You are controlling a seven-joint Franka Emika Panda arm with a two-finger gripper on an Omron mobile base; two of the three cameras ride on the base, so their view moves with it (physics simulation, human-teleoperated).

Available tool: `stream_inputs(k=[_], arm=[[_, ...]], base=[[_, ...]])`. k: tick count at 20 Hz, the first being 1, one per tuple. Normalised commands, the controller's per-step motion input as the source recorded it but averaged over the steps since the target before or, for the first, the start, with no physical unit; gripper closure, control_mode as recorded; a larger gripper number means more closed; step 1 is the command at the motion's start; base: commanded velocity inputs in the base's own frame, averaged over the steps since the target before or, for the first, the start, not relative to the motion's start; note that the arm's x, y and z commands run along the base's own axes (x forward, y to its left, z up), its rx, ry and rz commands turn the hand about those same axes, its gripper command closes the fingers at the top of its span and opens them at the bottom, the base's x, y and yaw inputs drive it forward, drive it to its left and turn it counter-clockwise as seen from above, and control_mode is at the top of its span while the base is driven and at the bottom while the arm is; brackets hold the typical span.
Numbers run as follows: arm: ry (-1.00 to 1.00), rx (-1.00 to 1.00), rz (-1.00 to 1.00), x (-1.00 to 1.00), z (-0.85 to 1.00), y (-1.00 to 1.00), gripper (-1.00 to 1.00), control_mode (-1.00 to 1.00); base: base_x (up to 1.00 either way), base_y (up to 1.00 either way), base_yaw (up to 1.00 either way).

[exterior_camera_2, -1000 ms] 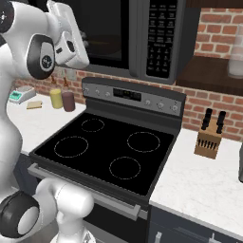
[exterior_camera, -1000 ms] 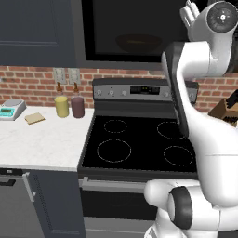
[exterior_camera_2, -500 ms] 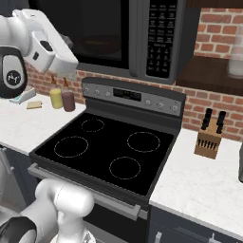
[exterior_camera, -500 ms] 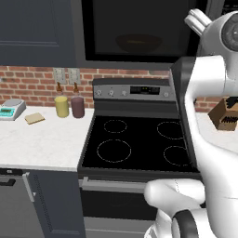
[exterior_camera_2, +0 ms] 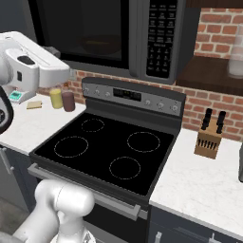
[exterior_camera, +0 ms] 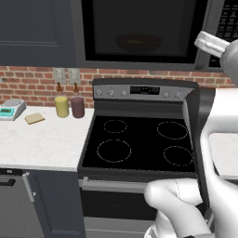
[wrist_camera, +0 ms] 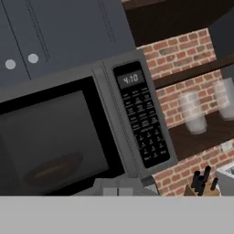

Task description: Pick the corn from the sink and place it in the bowl. Then pick the bowl and place it in the microwave. Then close the microwave door and press the start button.

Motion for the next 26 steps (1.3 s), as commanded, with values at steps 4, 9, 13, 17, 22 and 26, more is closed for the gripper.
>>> stream_inputs(k=[4, 9, 13, 17, 22, 26], arm=[[0.00, -0.17, 0.09, -0.31, 0.00, 0.00, 1.00, -1.00], [0.00, -0.13, 0.08, -0.10, 0.00, 0.00, 1.00, -1.00], [0.01, -0.08, 0.05, -0.02, 0.00, 0.00, 1.00, -1.00], [0.00, -0.01, 0.03, -0.01, 0.00, -0.02, 1.00, -1.00], [0.03, -0.02, 0.00, -0.13, -0.14, -0.24, 1.00, -1.00], [0.10, 0.00, 0.00, -0.31, -0.31, -0.55, 1.00, -1.00]], base=[[0.00, 0.00, 0.00], [0.00, 0.00, 0.00], [0.00, 0.00, 0.00], [0.00, 0.00, 0.00], [0.00, 0.00, 0.00], [0.00, 0.00, 0.00]])
